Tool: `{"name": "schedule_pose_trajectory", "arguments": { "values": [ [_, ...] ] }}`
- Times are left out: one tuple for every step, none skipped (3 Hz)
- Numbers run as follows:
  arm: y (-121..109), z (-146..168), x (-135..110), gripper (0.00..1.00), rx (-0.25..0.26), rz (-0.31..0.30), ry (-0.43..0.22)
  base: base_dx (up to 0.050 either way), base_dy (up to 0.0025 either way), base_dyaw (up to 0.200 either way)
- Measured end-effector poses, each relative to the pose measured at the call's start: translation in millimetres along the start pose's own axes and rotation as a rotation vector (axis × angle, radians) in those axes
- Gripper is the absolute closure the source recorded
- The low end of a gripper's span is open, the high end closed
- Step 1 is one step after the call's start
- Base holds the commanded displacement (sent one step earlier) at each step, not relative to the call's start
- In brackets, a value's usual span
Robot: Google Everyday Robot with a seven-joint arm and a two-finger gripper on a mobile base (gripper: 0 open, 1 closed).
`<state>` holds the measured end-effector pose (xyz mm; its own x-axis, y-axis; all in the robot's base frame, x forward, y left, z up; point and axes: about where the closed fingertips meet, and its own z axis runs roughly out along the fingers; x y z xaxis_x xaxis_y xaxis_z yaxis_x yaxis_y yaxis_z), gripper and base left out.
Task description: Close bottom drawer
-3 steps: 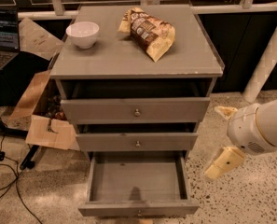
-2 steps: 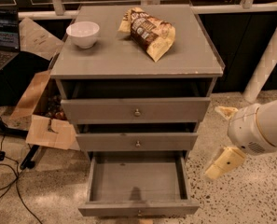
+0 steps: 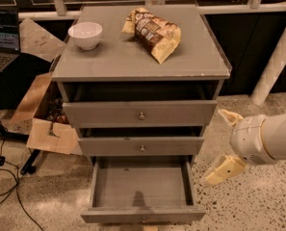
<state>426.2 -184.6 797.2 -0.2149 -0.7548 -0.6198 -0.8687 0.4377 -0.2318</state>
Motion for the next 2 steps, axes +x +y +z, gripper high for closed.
{"name": "schedule_pose_trajectory", "arguments": {
  "values": [
    [1,0,0,0.00,-0.006,0.000,0.005,0.000,0.00000,0.000],
    [6,18,21,0.00,-0.011,0.047,-0.001,0.000,0.00000,0.000]
  ]
}}
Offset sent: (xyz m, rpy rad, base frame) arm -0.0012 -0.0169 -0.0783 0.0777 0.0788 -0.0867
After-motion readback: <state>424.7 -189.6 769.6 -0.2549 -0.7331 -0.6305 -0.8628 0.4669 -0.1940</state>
